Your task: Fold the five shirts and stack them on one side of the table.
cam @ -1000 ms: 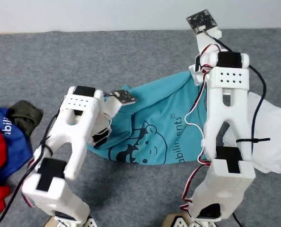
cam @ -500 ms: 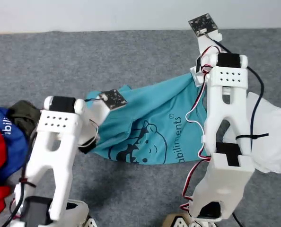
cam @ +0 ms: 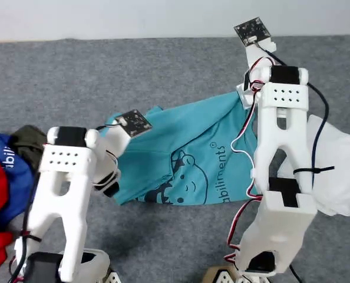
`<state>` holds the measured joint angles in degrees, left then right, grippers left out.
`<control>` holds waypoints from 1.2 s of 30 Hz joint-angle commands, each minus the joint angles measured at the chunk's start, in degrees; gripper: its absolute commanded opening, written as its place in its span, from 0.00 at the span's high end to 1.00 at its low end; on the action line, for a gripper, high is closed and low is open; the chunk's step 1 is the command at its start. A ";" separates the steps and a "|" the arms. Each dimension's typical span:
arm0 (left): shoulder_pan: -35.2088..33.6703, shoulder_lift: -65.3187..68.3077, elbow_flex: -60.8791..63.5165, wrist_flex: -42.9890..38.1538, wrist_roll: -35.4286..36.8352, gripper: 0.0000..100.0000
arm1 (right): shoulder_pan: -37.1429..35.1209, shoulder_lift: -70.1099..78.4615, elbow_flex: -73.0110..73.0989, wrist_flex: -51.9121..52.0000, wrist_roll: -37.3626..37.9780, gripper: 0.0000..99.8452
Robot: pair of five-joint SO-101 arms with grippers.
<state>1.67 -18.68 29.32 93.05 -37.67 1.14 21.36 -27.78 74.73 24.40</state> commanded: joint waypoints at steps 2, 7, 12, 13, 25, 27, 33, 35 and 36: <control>3.34 -1.41 3.21 -5.71 1.14 0.85 | -1.27 -0.84 -3.87 1.27 -0.70 0.99; 5.63 -1.41 9.98 -13.10 1.85 0.85 | -1.89 -0.84 -4.75 2.42 -0.79 0.99; 5.19 -1.41 14.37 -17.58 1.85 0.85 | -1.89 -0.84 -5.98 3.65 -0.79 0.99; 5.19 -1.41 14.99 -18.29 1.85 0.85 | -1.89 -0.84 -6.24 3.91 -0.79 0.99; 1.85 12.92 11.21 -23.65 1.93 0.85 | -1.63 -0.84 -6.51 4.53 -0.62 0.99; 1.41 14.59 10.24 -23.56 1.85 0.85 | -1.63 -0.84 -6.51 4.53 -0.62 0.99; 1.67 18.73 9.98 -24.00 1.85 0.86 | -1.63 -0.84 -6.51 4.44 -0.53 0.99; 1.85 19.78 9.71 -24.00 1.67 0.89 | -1.63 -0.84 -6.51 4.44 -0.53 0.99; 1.93 20.22 9.63 -24.00 1.58 0.91 | -1.63 -0.84 -6.51 4.35 -0.53 0.99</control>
<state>3.60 0.92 40.40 69.58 -36.26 -0.18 21.36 -31.30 79.03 24.22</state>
